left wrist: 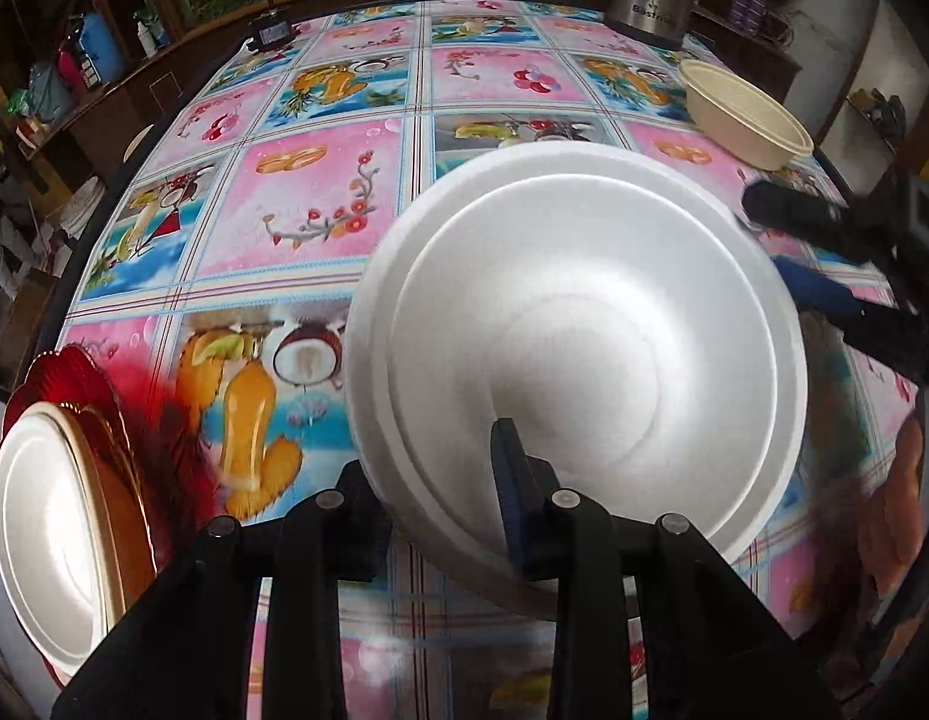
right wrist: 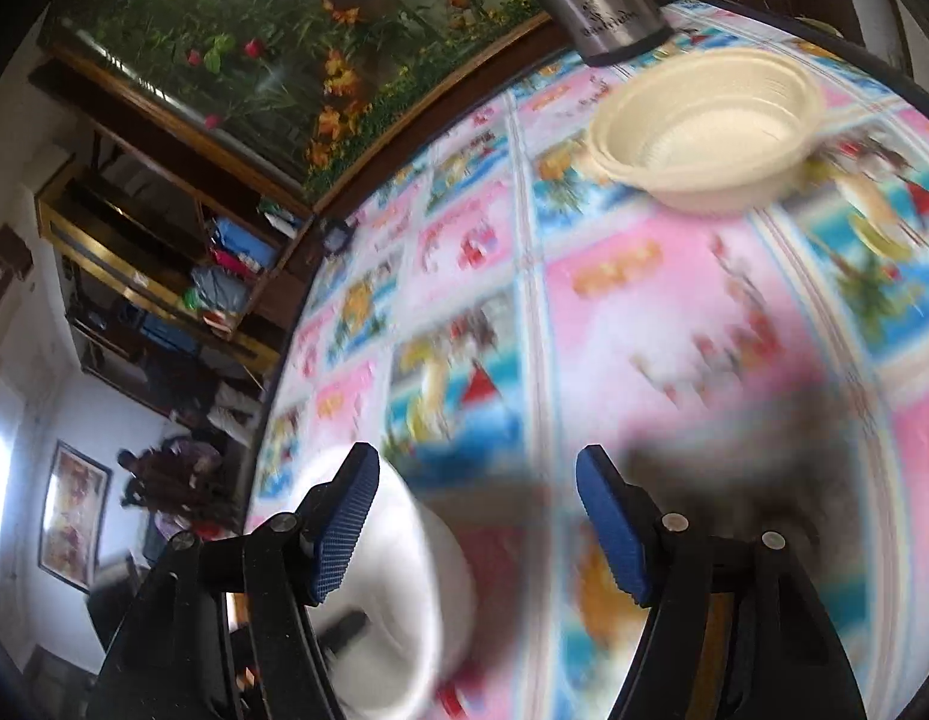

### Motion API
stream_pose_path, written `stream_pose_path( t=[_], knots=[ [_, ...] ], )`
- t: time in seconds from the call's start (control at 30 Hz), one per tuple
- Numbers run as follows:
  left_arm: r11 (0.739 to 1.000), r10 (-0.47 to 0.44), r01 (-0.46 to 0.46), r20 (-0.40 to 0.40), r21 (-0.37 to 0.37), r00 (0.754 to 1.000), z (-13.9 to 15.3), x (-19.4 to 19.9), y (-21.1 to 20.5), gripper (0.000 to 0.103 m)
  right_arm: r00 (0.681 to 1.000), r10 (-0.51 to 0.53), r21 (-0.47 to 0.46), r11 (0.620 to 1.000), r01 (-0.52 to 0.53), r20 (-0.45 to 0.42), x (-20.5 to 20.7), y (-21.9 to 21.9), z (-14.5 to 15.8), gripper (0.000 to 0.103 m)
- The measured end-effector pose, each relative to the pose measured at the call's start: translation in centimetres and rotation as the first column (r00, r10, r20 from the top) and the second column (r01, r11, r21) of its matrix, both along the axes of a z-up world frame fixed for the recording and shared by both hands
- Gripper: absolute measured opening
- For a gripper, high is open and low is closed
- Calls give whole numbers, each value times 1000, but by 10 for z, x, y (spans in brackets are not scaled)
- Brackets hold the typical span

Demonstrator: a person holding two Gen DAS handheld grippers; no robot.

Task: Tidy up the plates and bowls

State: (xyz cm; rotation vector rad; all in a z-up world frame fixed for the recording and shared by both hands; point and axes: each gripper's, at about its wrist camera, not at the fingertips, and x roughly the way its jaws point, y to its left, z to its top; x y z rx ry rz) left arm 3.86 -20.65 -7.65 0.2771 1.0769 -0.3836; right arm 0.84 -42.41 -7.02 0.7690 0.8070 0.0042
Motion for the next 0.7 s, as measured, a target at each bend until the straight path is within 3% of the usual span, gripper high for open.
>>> stream_pose_path(
  t=[0.2, 0.47, 0.63, 0.7],
  knots=[
    [1000, -16, 16, 33, -3, 999, -1, -14, 6, 27, 998, 48, -33, 998, -49, -48, -30, 18, -3, 71],
    [1000, -18, 19, 49, -18, 999, -2, -22, 14, 27, 993, 74, -113, 990, -85, -95, -37, 47, -5, 69],
    [999, -15, 17, 70, -27, 997, 0, -25, 19, 27, 988, 81, -141, 985, -99, -130, -36, 57, -8, 57],
    [999, -15, 18, 85, -31, 996, 2, -26, 21, 27, 985, 92, -148, 982, -114, -147, -34, 60, -11, 42]
  ],
)
